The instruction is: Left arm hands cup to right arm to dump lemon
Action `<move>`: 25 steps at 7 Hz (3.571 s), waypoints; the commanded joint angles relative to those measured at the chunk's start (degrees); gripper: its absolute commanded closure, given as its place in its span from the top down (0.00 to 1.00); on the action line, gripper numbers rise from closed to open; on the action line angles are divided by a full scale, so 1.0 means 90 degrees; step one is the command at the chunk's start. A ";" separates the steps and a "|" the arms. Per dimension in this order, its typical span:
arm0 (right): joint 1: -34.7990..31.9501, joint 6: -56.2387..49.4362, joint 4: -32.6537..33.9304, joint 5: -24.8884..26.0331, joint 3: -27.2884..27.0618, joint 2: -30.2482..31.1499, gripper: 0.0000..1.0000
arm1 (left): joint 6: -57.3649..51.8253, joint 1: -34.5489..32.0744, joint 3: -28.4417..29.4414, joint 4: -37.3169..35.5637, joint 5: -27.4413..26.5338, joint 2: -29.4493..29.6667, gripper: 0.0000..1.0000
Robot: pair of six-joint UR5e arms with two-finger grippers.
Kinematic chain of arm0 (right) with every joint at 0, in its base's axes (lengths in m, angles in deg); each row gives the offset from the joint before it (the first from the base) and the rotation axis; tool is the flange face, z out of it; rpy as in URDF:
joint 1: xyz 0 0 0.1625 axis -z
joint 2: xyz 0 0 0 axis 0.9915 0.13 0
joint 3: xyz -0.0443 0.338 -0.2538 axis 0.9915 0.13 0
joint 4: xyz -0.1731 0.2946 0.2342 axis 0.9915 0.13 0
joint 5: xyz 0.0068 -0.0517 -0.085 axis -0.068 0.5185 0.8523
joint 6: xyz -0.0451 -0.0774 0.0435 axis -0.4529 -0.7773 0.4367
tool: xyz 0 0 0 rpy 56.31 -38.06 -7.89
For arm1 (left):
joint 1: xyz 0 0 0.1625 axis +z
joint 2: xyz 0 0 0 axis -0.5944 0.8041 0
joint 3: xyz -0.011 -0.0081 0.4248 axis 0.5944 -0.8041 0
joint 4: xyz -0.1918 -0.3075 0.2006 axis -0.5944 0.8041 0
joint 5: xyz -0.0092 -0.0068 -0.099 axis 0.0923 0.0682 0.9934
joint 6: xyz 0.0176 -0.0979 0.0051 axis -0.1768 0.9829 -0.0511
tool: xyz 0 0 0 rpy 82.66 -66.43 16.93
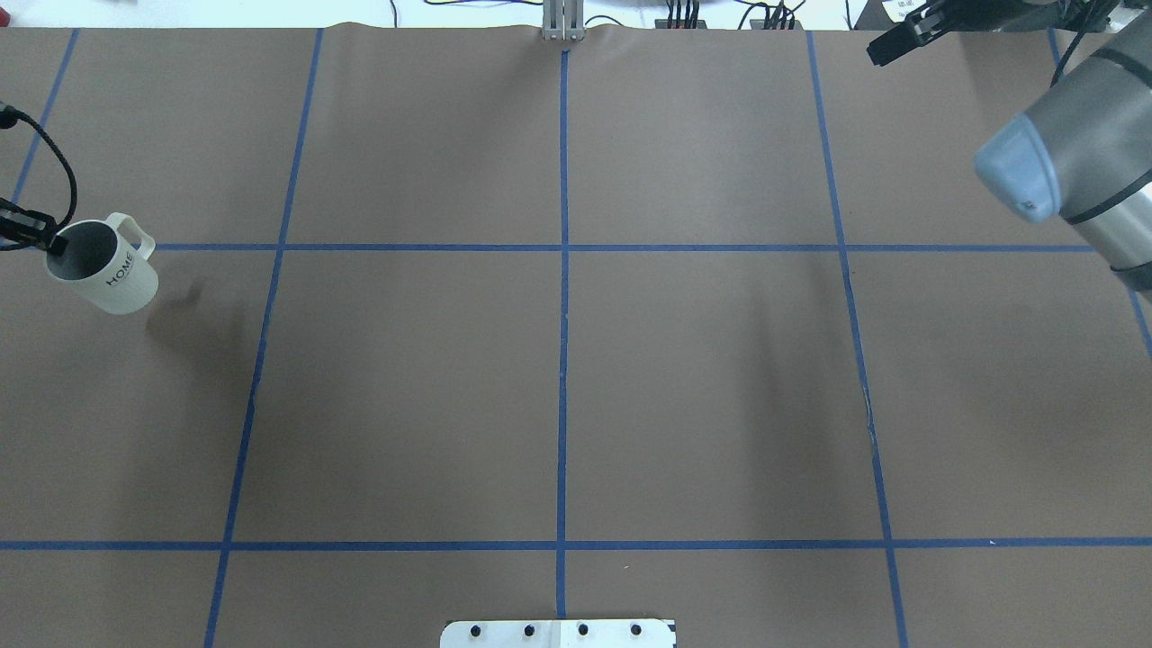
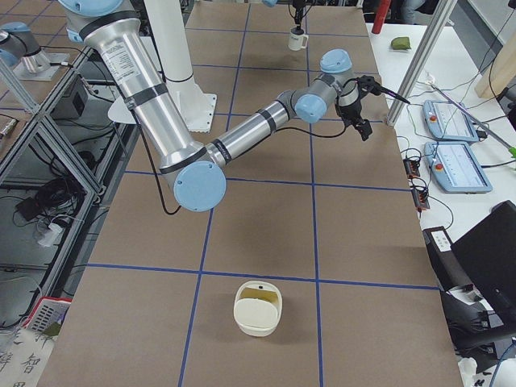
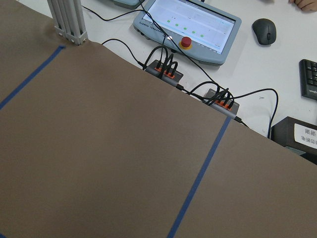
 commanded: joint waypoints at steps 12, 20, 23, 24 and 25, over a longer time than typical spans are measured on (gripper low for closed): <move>-0.2087 -0.1942 0.1347 -0.1946 0.0359 0.1102 1.00 | -0.2366 -0.1549 0.0065 -0.0862 0.0008 -0.0373 1.00; -0.2264 -0.2030 0.2386 -0.1878 0.0721 0.2447 1.00 | -0.3811 -0.2902 -0.0179 -0.2774 0.0114 -0.0509 1.00; -0.2587 -0.2030 0.2376 -0.1918 -0.0136 0.3190 1.00 | -0.3802 -0.2902 -0.0218 -0.2773 0.0660 -0.0509 1.00; -0.2588 -0.2021 0.2366 -0.1859 -0.0196 0.3201 1.00 | -0.3801 -0.2902 -0.0170 -0.2764 0.0778 -0.0519 1.00; -0.2578 -0.2020 0.2366 -0.1772 -0.0206 0.3192 1.00 | -0.3840 -0.2912 -0.0315 -0.2667 0.0818 -0.0848 1.00</move>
